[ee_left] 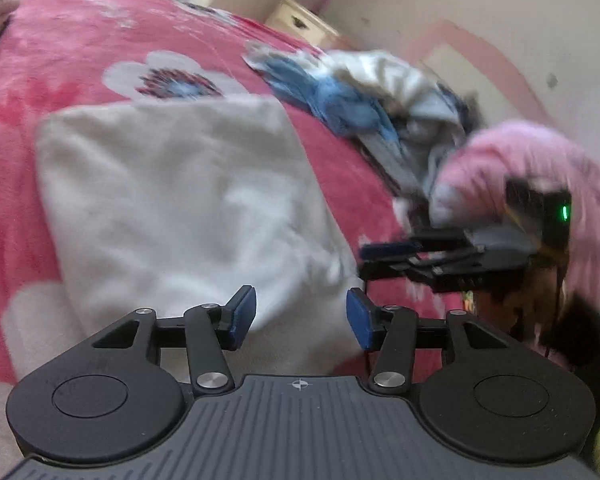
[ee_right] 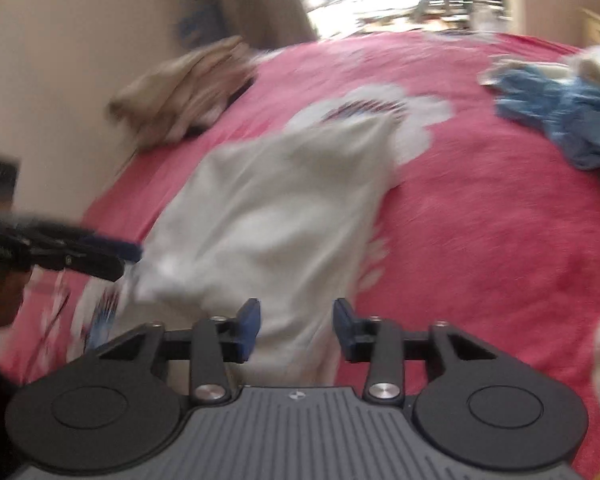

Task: Fold clothes
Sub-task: 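Move both open tools over the folded white sweatshirt to reposition, then grasp the folded sweatshirt end with the right tool while the left tool grasps beside it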

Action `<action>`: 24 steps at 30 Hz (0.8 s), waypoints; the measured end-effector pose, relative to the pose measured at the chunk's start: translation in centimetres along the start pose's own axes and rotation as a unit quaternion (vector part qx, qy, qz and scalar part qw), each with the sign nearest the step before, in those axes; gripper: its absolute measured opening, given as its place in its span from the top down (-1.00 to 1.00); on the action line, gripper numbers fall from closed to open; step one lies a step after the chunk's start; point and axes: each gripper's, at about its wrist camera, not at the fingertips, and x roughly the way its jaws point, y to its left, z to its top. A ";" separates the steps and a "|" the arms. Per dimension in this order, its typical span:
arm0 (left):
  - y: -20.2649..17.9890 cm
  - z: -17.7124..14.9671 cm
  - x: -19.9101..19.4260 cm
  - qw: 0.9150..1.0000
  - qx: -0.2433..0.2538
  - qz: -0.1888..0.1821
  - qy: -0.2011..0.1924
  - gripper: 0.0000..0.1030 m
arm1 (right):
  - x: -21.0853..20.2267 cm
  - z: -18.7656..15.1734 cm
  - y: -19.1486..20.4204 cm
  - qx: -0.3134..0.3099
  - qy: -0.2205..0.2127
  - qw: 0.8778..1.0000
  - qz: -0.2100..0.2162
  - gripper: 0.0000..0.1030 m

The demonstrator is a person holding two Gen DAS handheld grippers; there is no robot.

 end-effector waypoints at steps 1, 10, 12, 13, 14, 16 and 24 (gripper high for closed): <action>0.3 0.9 -0.1 1.000 -0.008 0.024 -0.003 0.02 | -0.1 0.5 -0.4 0.018 -0.008 1.000 -0.010 0.00; 0.6 4.8 2.6 0.968 -0.019 0.248 0.024 -0.24 | 1.8 3.6 -1.1 0.101 0.006 0.994 -0.047 -0.41; 1.1 4.3 3.2 0.962 -0.030 0.266 0.046 -0.31 | 2.1 3.5 -0.8 0.097 0.015 0.994 -0.050 -0.53; 1.4 4.1 3.5 0.960 -0.038 0.272 0.057 -0.32 | 2.2 3.4 -0.7 0.096 0.019 0.994 -0.052 -0.59; 1.7 3.9 3.7 0.957 -0.047 0.280 0.067 -0.32 | 2.3 3.3 -0.6 0.095 0.023 0.994 -0.053 -0.66; 2.1 3.5 3.9 0.951 -0.060 0.293 0.078 -0.37 | 2.4 3.2 -0.4 0.094 0.032 0.993 -0.057 -0.75; 2.0 3.1 3.4 0.941 -0.053 0.324 0.074 -0.60 | 2.8 3.1 0.5 0.081 0.038 0.994 -0.069 -0.88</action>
